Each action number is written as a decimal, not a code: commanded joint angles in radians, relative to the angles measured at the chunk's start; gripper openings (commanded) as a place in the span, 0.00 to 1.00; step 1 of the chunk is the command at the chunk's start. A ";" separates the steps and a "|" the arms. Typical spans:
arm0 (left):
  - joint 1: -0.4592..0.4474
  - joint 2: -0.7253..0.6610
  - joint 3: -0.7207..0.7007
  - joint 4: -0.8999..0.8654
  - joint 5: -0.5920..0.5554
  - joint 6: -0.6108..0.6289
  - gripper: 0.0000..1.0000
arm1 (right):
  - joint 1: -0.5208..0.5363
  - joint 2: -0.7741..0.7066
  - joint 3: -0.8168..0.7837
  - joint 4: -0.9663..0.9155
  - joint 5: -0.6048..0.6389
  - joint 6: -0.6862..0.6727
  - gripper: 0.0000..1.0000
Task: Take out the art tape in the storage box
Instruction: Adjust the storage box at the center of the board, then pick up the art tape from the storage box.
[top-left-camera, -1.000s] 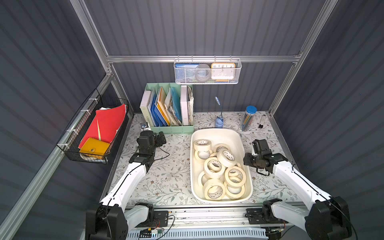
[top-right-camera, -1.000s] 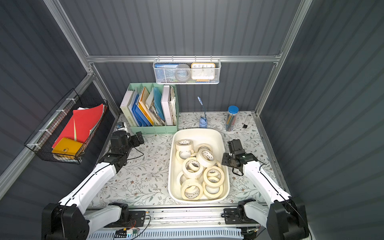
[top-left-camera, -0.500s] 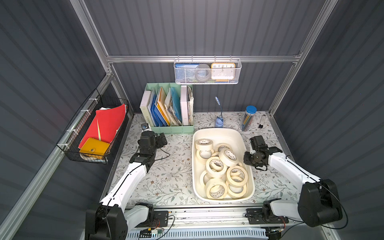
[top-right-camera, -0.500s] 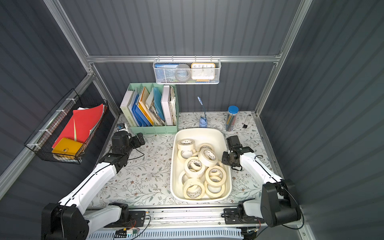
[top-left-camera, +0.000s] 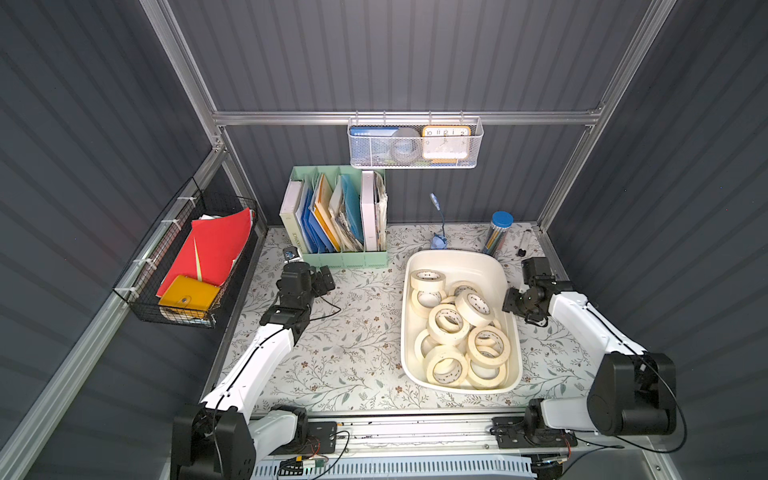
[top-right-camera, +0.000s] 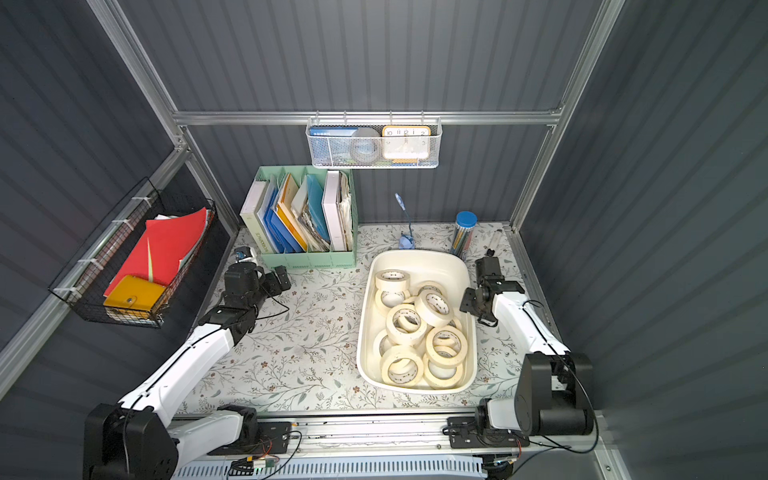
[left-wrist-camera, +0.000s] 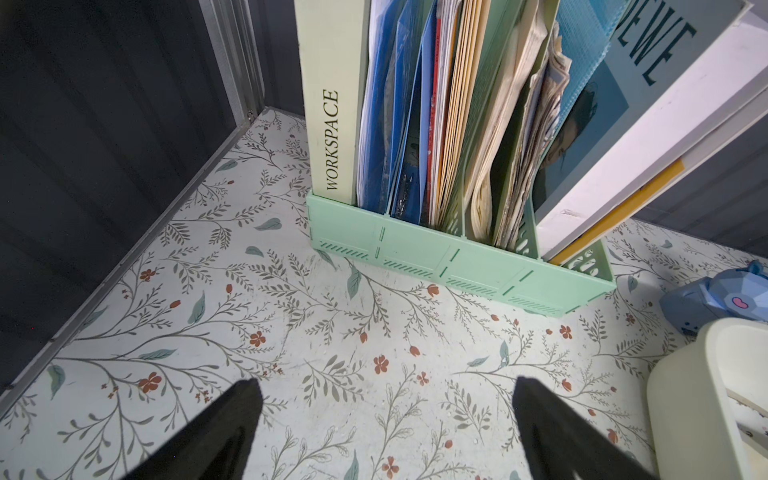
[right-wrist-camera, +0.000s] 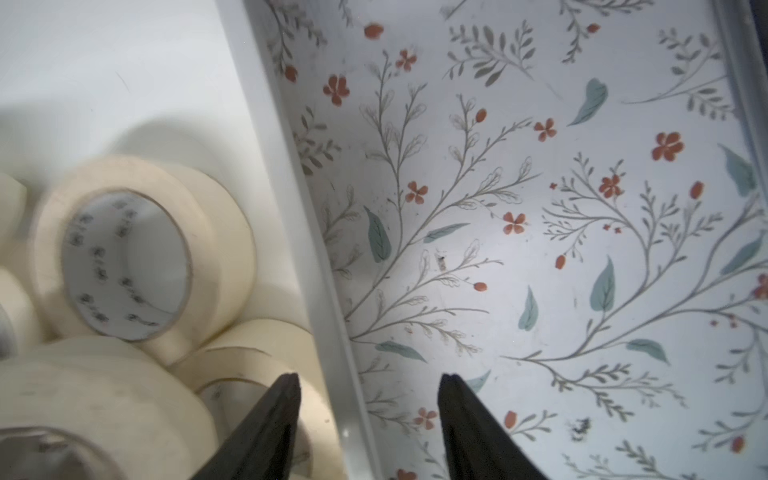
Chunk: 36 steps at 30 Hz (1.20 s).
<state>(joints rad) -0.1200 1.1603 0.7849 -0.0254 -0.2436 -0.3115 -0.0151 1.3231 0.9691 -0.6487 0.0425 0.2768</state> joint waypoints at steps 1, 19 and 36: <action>-0.003 -0.011 0.026 -0.007 -0.013 -0.006 1.00 | 0.016 -0.092 0.052 -0.069 -0.066 -0.008 0.74; -0.027 0.031 0.088 -0.048 0.020 -0.023 1.00 | 0.113 0.087 0.039 -0.078 -0.265 0.078 0.63; -0.150 0.103 0.227 -0.144 -0.002 0.008 1.00 | 0.190 0.050 0.140 -0.184 -0.055 0.033 0.00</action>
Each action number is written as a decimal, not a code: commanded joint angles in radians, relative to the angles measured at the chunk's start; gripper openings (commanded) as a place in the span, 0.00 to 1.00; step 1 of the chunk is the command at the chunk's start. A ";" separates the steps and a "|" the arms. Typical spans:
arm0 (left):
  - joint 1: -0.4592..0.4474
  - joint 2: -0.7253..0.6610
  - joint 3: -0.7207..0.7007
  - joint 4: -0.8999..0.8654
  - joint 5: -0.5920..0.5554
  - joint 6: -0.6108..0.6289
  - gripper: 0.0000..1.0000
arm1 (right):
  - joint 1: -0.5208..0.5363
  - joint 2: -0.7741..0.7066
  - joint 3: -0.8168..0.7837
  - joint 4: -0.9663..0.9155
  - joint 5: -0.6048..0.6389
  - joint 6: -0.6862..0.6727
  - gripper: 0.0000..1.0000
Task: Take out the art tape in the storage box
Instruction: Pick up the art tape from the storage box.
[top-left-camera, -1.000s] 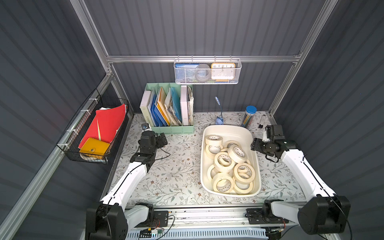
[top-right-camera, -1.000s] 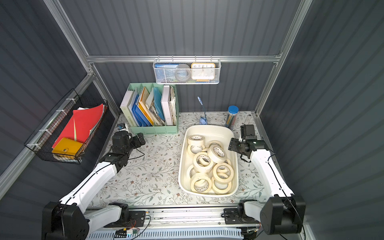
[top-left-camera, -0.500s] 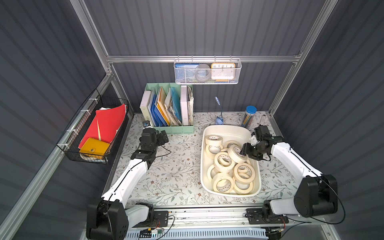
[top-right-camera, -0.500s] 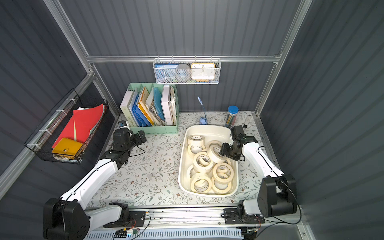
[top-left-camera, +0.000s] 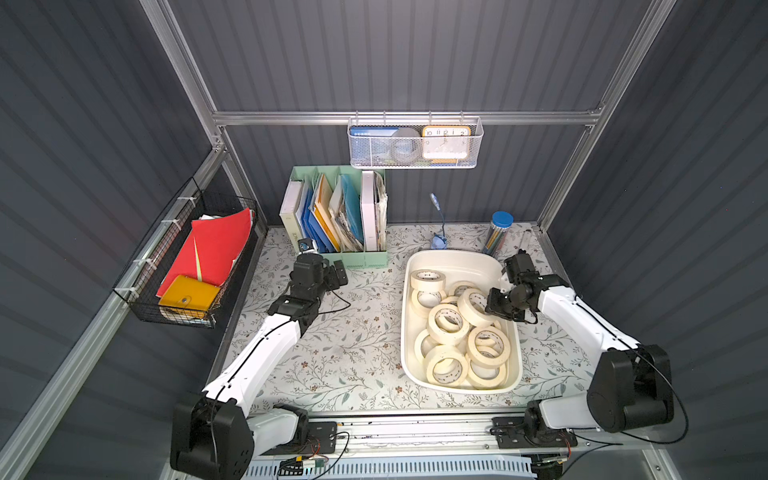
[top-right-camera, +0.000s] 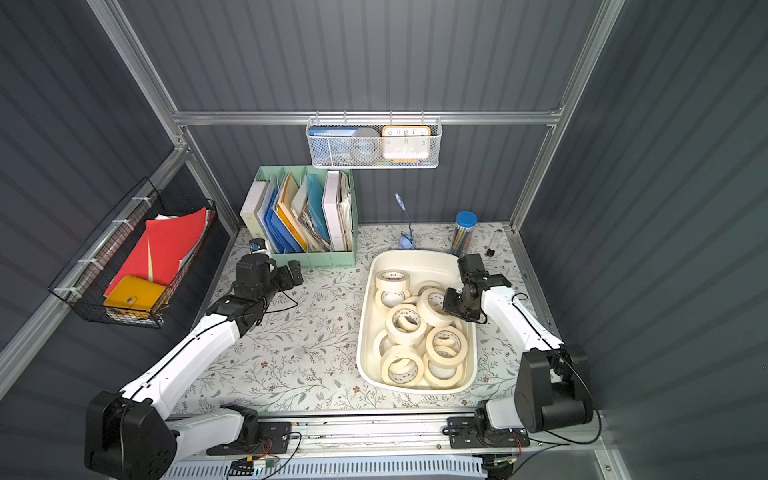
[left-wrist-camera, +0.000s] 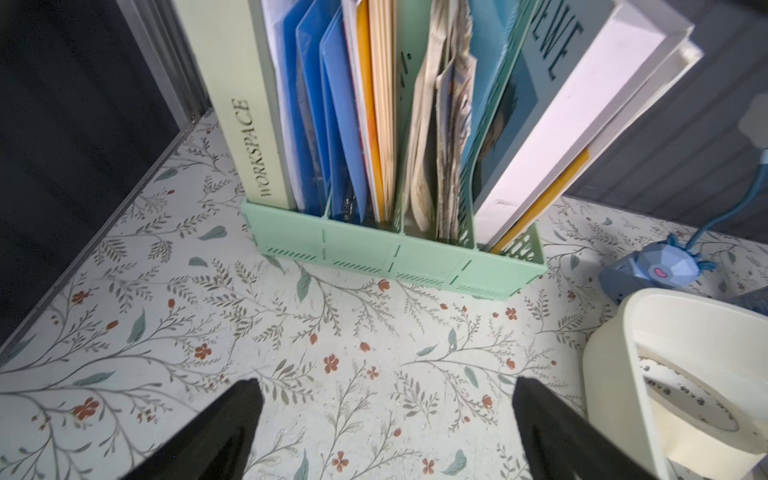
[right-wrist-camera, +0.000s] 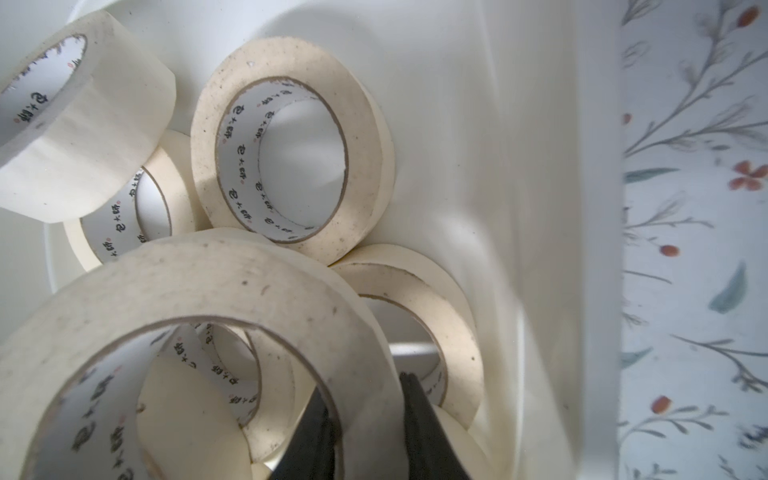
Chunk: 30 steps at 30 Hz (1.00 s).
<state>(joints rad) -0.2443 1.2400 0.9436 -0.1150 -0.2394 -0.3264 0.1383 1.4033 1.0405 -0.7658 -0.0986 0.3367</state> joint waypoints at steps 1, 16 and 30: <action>-0.042 0.038 0.098 -0.075 -0.003 0.024 1.00 | 0.067 -0.028 0.095 -0.087 0.127 -0.029 0.00; -0.311 0.391 0.574 -0.335 0.269 -0.011 0.96 | 0.464 0.147 0.408 -0.155 0.479 0.016 0.00; -0.361 0.573 0.688 -0.503 0.529 0.021 0.93 | 0.502 0.181 0.385 -0.036 0.468 0.037 0.00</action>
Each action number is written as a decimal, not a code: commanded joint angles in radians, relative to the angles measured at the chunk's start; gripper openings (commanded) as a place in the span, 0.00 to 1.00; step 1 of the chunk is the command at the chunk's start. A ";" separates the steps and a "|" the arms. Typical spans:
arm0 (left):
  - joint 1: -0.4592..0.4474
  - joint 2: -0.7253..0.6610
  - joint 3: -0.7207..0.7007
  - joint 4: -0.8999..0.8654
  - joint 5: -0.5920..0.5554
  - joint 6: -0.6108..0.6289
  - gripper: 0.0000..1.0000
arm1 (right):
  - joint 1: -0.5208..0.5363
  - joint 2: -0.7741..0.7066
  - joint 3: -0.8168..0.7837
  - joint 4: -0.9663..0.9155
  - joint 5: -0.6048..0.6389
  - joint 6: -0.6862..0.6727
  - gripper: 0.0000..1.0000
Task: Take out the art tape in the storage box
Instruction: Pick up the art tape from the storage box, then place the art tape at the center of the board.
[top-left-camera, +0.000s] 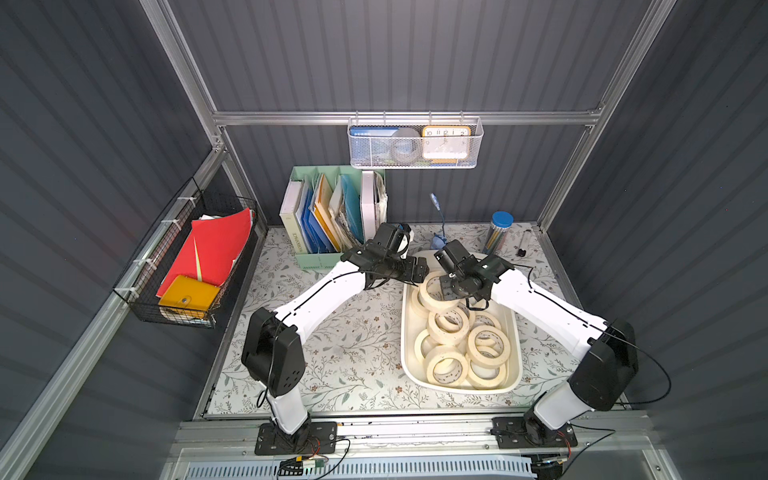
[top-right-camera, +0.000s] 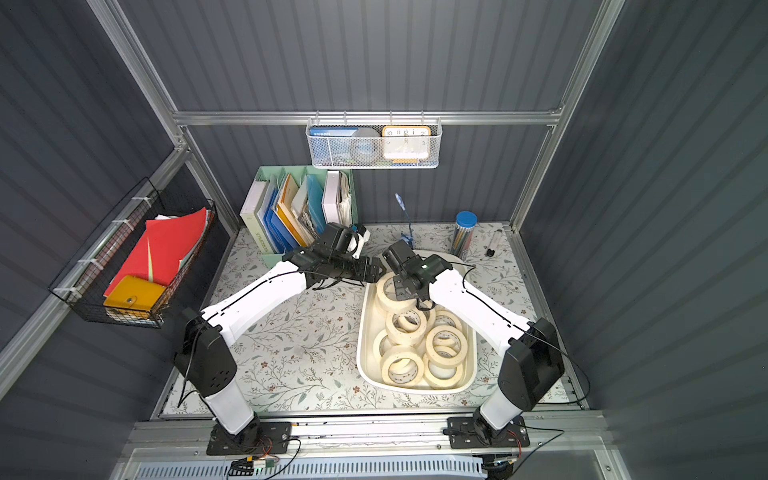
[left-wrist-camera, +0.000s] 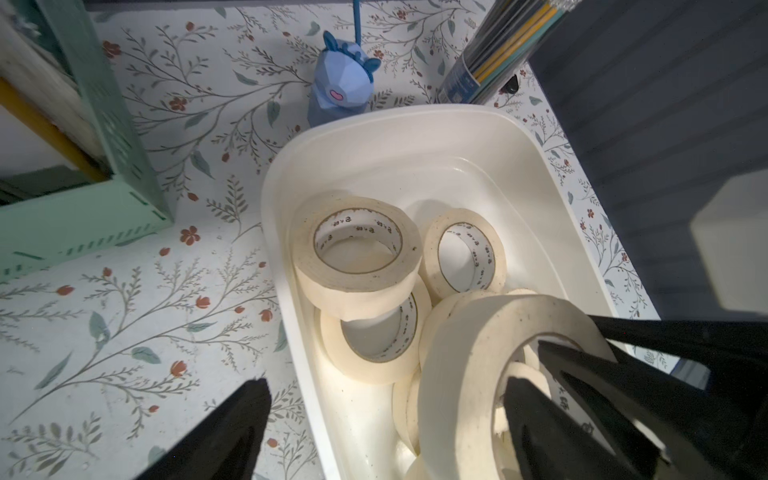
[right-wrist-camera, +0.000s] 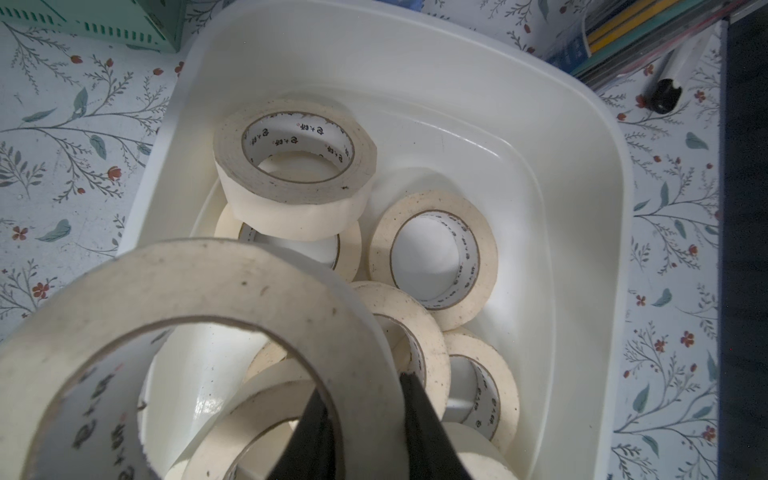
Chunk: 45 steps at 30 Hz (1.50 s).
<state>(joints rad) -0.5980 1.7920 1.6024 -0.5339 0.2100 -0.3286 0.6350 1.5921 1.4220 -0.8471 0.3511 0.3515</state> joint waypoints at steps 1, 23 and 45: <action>-0.008 0.026 0.021 -0.082 0.087 0.025 0.93 | 0.006 -0.007 0.003 0.046 0.018 0.023 0.00; -0.011 0.124 0.010 -0.002 0.047 -0.024 0.16 | 0.026 -0.074 -0.078 0.142 -0.068 0.111 0.00; 0.156 -0.171 -0.123 -0.052 -0.218 -0.056 0.00 | -0.023 -0.262 -0.033 0.070 0.009 0.087 0.67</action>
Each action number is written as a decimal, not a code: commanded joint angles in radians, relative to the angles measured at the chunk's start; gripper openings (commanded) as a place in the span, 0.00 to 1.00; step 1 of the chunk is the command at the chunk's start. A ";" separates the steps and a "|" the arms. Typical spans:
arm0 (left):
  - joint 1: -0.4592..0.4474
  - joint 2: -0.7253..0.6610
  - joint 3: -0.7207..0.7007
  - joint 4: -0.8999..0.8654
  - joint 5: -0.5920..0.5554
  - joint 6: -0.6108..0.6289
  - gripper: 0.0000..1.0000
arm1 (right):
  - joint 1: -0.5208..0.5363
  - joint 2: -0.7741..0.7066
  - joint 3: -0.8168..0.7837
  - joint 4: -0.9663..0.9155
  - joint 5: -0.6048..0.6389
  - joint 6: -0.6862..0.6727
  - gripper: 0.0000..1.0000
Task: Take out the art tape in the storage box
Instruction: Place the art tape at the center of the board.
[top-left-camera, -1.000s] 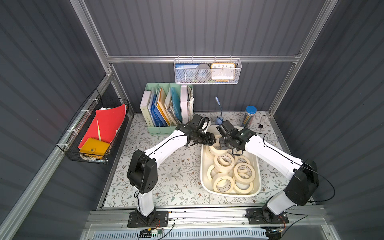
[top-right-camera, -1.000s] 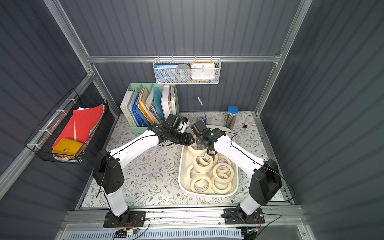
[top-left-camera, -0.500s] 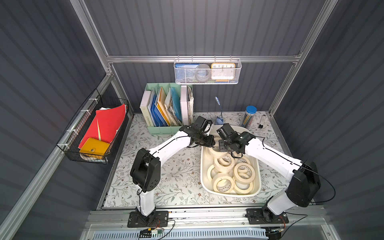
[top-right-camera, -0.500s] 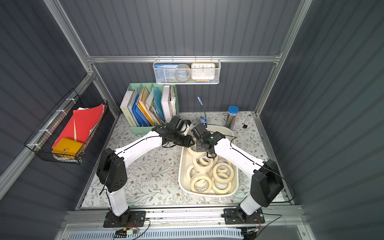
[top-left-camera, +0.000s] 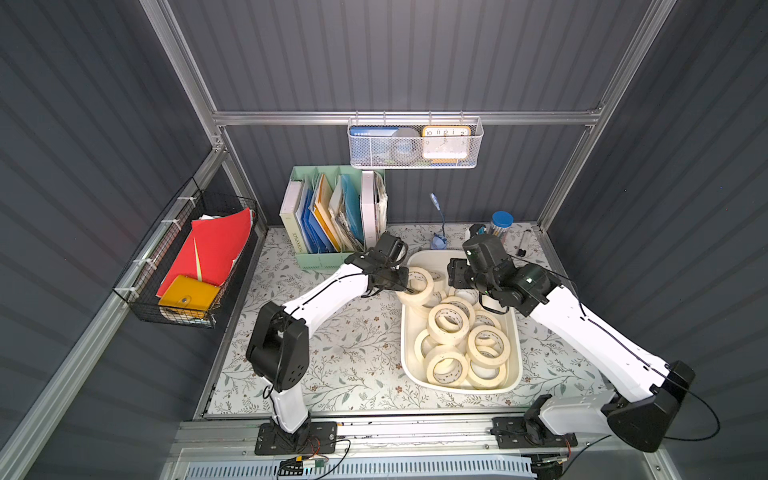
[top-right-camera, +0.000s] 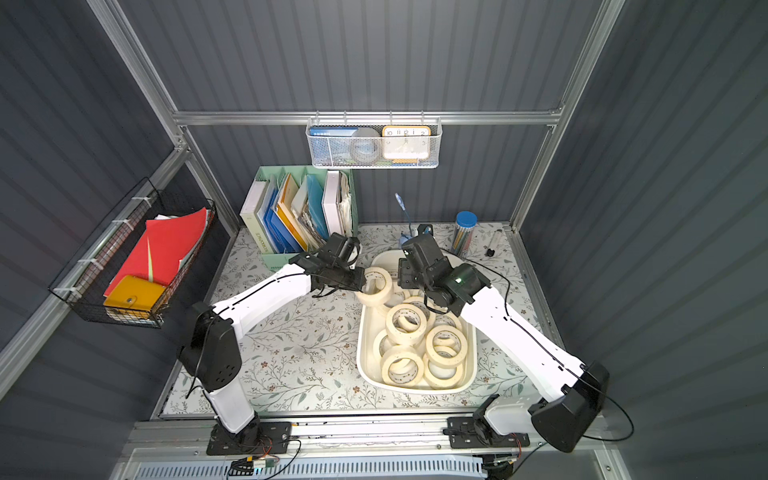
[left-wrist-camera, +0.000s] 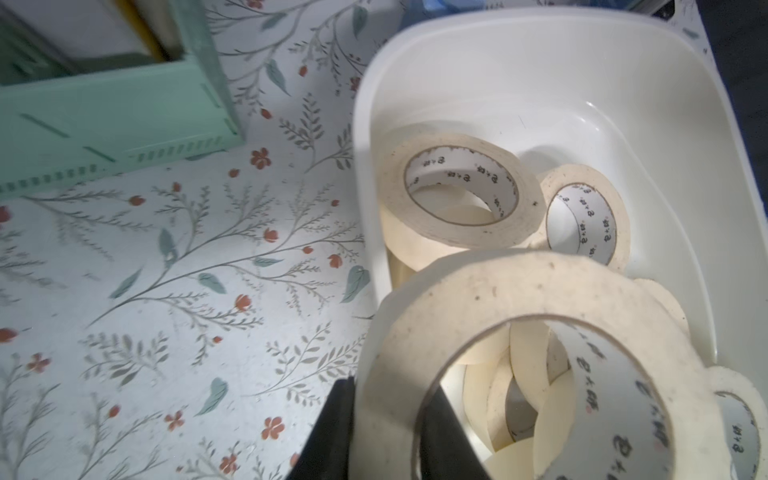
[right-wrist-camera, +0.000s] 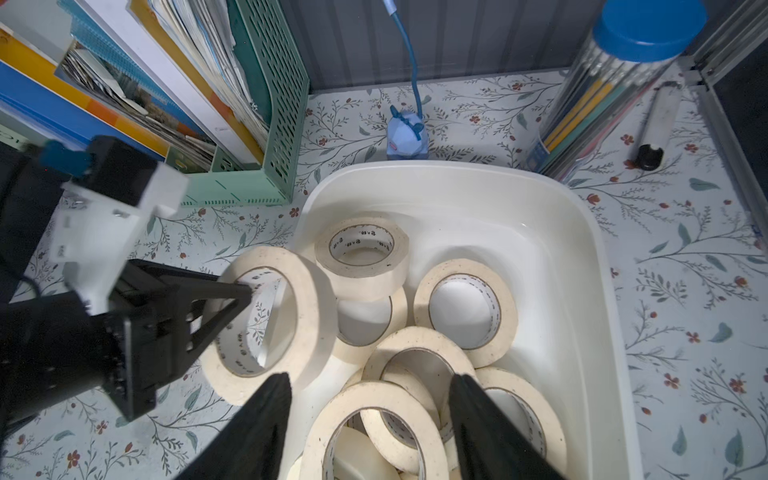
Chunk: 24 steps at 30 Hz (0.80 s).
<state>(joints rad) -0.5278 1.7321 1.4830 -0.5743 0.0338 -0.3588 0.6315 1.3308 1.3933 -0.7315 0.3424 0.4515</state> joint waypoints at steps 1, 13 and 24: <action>0.121 -0.135 -0.014 -0.031 -0.069 -0.018 0.00 | -0.029 0.001 -0.015 -0.042 0.012 -0.014 0.67; 0.579 -0.162 -0.509 0.430 -0.226 -0.092 0.00 | -0.076 0.013 -0.094 -0.016 -0.049 -0.023 0.66; 0.702 0.099 -0.431 0.518 -0.205 -0.071 0.00 | -0.117 0.014 -0.175 0.006 -0.083 -0.019 0.66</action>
<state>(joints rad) 0.1684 1.7901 1.0122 -0.1169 -0.1673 -0.4358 0.5240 1.3434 1.2350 -0.7280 0.2729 0.4347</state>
